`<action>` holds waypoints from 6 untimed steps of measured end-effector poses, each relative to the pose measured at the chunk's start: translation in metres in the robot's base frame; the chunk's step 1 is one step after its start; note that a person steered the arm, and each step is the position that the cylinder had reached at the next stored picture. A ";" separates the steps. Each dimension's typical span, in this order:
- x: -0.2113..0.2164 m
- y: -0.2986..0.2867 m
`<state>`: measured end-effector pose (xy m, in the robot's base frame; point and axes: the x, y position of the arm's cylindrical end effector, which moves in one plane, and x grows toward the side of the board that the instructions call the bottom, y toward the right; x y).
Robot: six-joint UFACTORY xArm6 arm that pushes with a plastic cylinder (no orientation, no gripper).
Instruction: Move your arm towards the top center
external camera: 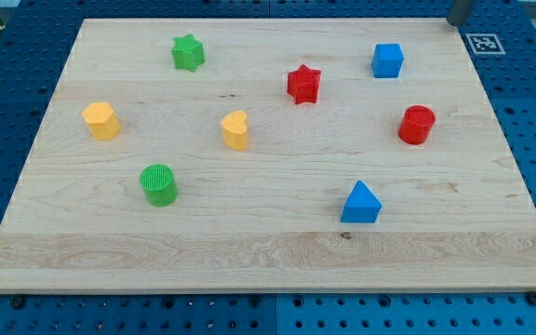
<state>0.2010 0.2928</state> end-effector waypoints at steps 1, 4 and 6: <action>0.000 -0.029; 0.000 -0.046; 0.003 -0.130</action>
<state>0.2044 0.1625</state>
